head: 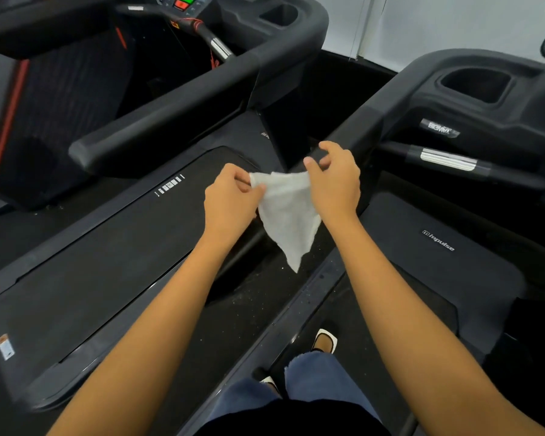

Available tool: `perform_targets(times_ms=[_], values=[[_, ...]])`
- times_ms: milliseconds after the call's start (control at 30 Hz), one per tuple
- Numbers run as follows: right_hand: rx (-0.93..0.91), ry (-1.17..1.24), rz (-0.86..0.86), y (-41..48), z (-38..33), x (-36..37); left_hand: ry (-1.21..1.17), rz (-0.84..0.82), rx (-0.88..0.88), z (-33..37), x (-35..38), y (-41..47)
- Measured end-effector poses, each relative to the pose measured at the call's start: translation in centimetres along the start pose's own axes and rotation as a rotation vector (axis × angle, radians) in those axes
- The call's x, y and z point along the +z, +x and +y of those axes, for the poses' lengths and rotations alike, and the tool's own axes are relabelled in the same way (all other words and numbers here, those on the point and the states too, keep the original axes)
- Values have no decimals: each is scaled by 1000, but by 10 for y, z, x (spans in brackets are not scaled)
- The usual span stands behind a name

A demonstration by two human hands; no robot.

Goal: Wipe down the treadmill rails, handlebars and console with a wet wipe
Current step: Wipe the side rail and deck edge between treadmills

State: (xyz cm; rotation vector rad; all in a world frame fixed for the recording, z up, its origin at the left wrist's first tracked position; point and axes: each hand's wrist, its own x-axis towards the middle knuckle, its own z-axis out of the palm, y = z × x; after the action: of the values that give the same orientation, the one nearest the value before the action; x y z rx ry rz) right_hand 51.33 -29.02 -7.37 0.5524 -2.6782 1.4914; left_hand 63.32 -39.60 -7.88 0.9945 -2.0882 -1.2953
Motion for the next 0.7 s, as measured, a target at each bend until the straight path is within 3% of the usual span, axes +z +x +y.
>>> perform_targets(times_ms=[100, 233, 367, 433, 533, 633, 700], values=[[-106, -110, 16, -17, 3, 23, 215, 6, -6, -7, 4, 3], [-359, -282, -180, -70, 13, 64, 243, -6, -69, -12, 4, 8], [-405, -351, -152, -20, 30, 58, 260, -50, -133, -18, 2, 12], [-327, -421, -139, 23, 39, 49, 237, -62, -152, -20, 3, 8], [-59, -391, -69, 49, 39, 49, 223, -56, -152, -22, 3, 4], [331, 6, 58, 27, 18, 60, 186, -79, -160, -20, 1, 4], [484, 217, 70, 1, 8, 67, 160, -91, -168, -20, 0, 5]])
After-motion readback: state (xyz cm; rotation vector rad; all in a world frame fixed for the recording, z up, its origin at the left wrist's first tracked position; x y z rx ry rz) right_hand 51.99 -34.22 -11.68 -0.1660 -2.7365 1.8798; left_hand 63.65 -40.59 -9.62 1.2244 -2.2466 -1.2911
